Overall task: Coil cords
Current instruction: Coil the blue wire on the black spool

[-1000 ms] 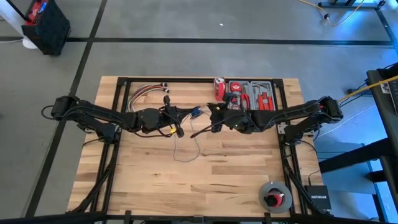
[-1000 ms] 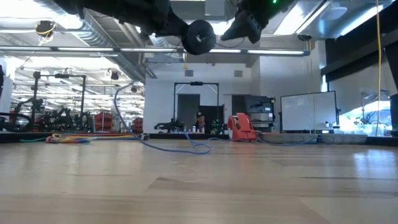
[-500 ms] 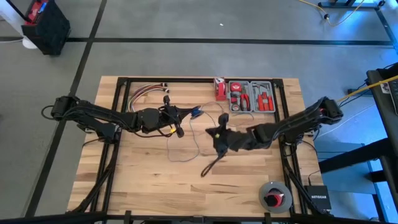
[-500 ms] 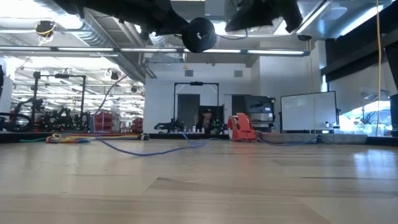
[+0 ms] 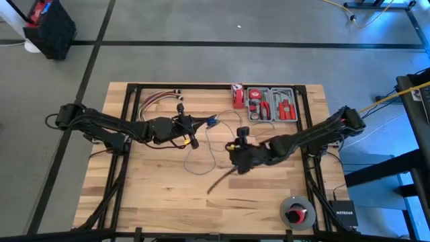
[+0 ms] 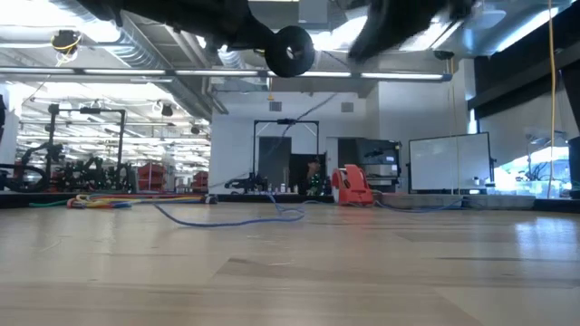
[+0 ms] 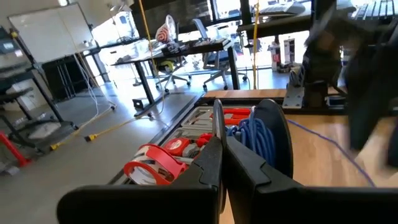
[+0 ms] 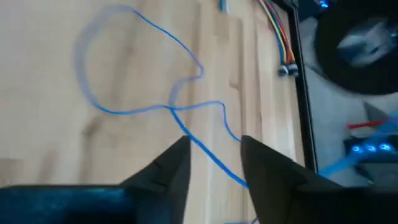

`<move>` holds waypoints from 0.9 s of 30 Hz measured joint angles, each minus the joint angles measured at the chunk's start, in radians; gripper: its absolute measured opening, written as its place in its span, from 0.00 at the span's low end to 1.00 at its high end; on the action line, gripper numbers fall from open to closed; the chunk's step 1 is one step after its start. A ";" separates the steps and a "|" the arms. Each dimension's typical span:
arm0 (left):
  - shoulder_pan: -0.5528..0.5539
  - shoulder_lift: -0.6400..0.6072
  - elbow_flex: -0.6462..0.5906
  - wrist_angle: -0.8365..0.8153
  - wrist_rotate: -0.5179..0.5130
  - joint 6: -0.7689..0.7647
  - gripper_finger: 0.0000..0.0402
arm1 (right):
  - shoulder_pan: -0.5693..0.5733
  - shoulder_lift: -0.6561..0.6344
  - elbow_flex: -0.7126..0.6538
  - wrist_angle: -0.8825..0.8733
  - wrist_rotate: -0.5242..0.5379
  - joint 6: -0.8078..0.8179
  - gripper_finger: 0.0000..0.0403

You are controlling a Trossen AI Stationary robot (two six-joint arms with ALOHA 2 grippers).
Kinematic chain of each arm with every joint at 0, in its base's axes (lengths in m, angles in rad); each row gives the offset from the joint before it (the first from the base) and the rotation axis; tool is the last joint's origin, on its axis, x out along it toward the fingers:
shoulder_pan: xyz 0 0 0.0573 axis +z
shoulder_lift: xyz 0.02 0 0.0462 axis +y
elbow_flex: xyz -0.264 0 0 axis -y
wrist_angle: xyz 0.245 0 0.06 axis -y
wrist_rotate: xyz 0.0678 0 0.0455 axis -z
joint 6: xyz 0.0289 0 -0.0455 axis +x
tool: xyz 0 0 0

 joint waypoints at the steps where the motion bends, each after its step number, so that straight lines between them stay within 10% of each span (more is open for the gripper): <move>1: -0.004 0.000 0.000 0.001 0.000 0.008 0.01 | 0.019 -0.008 0.051 -0.067 -0.014 0.032 0.39; 10: -0.056 -0.001 0.000 0.000 0.046 0.106 0.01 | 0.105 -0.027 0.181 -0.208 0.000 0.087 0.44; 27: -0.064 -0.008 0.000 -0.026 0.117 0.127 0.01 | -0.281 -0.187 -0.104 0.216 -0.253 -0.141 0.44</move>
